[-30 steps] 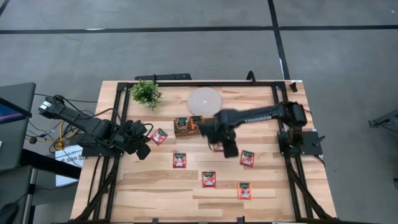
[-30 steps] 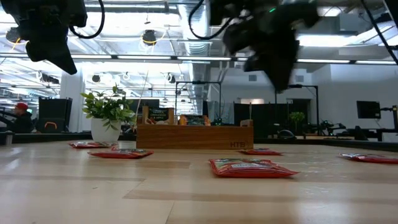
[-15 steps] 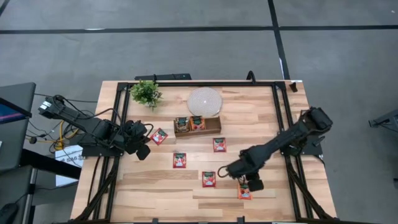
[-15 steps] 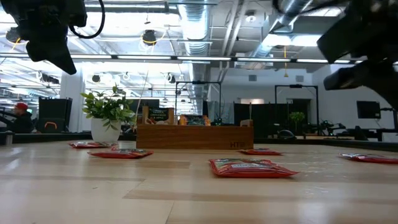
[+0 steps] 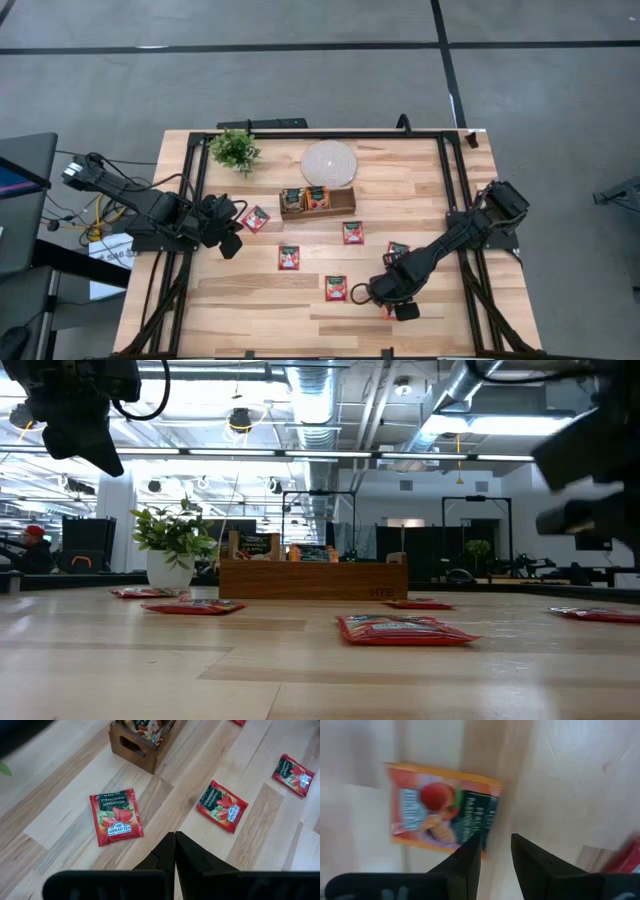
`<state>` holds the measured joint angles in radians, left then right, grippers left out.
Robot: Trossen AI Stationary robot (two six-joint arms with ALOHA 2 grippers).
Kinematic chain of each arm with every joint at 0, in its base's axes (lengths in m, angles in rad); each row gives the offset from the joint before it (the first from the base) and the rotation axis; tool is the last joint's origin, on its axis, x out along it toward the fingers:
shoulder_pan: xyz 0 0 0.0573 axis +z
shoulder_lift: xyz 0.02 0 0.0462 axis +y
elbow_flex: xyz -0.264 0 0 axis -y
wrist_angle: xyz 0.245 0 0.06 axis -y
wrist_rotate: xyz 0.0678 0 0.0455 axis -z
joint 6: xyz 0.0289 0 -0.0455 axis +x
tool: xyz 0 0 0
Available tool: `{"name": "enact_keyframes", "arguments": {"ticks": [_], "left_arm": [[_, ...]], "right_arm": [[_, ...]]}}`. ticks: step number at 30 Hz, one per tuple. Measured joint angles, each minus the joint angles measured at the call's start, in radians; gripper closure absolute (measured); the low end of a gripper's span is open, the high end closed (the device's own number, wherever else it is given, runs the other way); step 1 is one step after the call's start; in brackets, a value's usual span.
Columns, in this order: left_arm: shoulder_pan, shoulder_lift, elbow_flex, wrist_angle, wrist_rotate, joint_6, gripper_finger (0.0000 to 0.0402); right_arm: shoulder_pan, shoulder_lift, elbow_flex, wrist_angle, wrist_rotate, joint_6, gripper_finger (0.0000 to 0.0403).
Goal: Pick & Place Tea
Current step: Put the orange tea bag into the middle of the wooden organizer
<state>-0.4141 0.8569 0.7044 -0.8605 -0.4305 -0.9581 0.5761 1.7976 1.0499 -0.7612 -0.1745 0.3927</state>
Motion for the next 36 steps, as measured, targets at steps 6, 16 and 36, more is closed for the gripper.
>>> {"name": "enact_keyframes", "arguments": {"ticks": [6,16,36], "left_arm": [[0.0,0.0,0.0,0.002,0.003,0.0,0.0401],[0.0,0.0,0.0,0.002,0.012,0.0,0.0401],[0.0,0.0,0.0,0.002,0.012,0.0,0.0401]], "right_arm": [[-0.004,0.06,0.006,0.005,-0.004,0.001,0.0303],[-0.016,0.064,0.004,0.004,0.006,0.002,0.0324],[-0.099,0.04,0.0,-0.004,-0.008,0.0,0.0402]]}}
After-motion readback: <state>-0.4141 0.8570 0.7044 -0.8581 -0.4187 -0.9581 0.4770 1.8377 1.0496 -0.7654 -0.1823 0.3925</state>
